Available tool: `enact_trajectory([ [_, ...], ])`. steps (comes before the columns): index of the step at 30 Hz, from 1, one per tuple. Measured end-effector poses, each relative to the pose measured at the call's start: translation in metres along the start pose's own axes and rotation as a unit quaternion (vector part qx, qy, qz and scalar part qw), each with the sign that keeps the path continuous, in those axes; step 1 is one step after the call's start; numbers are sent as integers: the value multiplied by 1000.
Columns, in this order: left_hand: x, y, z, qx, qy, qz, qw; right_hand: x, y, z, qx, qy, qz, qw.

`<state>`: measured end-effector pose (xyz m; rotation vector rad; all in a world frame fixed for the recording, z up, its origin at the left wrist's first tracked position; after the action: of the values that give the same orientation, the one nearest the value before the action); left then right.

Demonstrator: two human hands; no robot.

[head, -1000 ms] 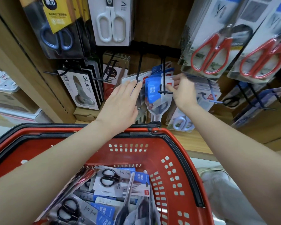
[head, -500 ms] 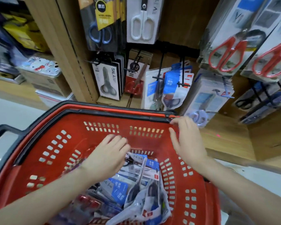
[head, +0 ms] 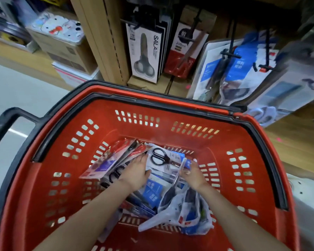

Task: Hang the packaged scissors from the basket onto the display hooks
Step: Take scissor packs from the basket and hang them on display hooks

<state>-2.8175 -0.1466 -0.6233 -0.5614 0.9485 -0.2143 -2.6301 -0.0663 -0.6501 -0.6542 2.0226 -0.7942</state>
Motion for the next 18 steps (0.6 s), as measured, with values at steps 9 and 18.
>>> enact_trajectory([
  [9,21,20,-12,-157,-254,132,945,23,32,7,27,71,27,997],
  [18,13,12,13,-165,-406,157,885,-13,5,-29,-56,44,72,995],
])
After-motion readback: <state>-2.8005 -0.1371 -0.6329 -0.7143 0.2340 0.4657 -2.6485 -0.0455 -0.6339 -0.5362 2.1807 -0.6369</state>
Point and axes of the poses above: each hand's wrist, its own y-axis towards the middle knuckle, its own x-axis out of the palm, z = x × y, the point moved 7 cm from there along y, towards the middle knuckle, and after that the axes turned 3 degrees about x, right-handed, at the moved point
